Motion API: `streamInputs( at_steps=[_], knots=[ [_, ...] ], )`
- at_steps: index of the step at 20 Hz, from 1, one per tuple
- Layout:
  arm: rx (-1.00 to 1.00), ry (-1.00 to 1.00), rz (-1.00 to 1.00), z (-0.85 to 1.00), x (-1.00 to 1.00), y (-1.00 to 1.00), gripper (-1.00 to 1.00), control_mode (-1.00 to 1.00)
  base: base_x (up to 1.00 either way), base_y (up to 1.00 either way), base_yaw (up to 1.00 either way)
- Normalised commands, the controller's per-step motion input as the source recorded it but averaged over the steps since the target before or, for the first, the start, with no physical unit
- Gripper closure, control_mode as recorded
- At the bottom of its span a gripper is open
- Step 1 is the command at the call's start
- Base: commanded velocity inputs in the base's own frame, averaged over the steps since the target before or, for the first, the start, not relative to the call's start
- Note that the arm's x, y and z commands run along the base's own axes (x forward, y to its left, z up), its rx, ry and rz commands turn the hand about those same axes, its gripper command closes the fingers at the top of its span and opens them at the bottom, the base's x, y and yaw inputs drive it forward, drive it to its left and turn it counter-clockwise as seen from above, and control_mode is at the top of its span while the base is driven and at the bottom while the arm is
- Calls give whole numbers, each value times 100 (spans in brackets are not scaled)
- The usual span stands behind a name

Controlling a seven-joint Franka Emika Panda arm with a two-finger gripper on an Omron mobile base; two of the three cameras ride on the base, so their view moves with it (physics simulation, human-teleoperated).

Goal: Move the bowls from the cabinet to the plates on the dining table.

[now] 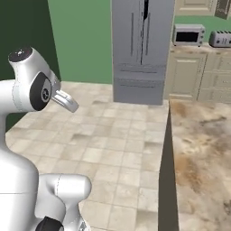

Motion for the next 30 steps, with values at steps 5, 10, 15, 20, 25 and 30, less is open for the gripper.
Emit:
streamInputs(
  at_steps=[5,10,15,20,25,30],
  knots=[
    [0,0,0,0,0,0,-100,100,100,3,2],
    [0,0,0,0,0,0,-100,100,100,0,2],
    [0,0,0,0,0,0,-100,100,100,0,2],
    [0,0,0,0,0,0,-100,100,100,0,2],
    [0,0,0,0,0,0,-100,100,100,0,0],
    [0,0,0,0,0,0,-100,100,100,0,0]
  ],
)
